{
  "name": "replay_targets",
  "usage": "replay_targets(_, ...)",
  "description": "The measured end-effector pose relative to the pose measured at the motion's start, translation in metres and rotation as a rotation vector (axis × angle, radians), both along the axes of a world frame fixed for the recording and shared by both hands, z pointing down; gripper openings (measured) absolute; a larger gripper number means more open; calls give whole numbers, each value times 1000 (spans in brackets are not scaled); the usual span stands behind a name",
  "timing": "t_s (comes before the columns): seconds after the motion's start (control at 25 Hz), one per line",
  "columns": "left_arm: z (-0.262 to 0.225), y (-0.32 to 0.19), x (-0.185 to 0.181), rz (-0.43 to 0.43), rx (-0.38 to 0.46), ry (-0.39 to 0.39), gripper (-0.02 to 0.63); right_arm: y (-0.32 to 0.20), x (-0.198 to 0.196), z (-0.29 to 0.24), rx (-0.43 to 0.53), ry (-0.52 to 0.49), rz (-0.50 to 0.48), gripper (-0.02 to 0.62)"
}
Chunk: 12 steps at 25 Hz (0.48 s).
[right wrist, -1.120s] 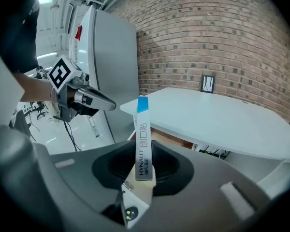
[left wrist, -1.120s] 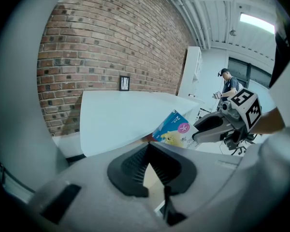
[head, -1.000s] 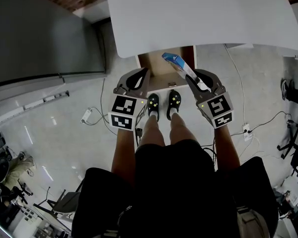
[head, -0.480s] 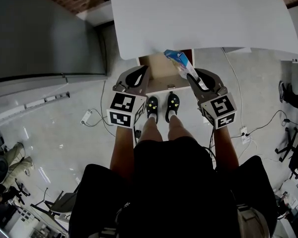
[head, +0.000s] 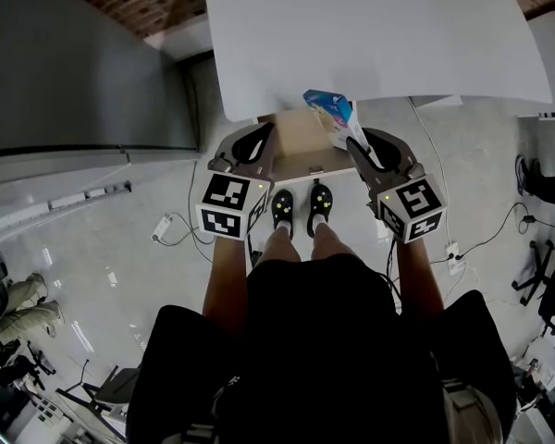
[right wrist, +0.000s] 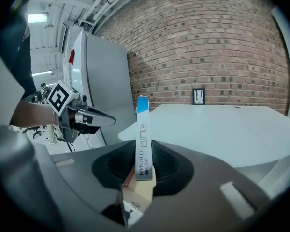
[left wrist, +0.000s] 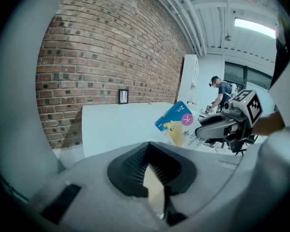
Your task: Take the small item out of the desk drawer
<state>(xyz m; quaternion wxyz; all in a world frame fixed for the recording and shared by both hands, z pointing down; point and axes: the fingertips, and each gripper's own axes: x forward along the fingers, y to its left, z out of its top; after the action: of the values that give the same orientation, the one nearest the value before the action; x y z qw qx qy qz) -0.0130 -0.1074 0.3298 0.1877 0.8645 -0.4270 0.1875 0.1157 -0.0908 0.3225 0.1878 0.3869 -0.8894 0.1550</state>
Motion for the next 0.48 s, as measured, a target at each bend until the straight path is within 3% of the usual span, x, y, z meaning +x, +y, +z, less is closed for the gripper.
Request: replay_targets(0.48, -42, -5, 11, 18, 61, 34, -2, 1, 9, -42, 53, -42, 16, 106)
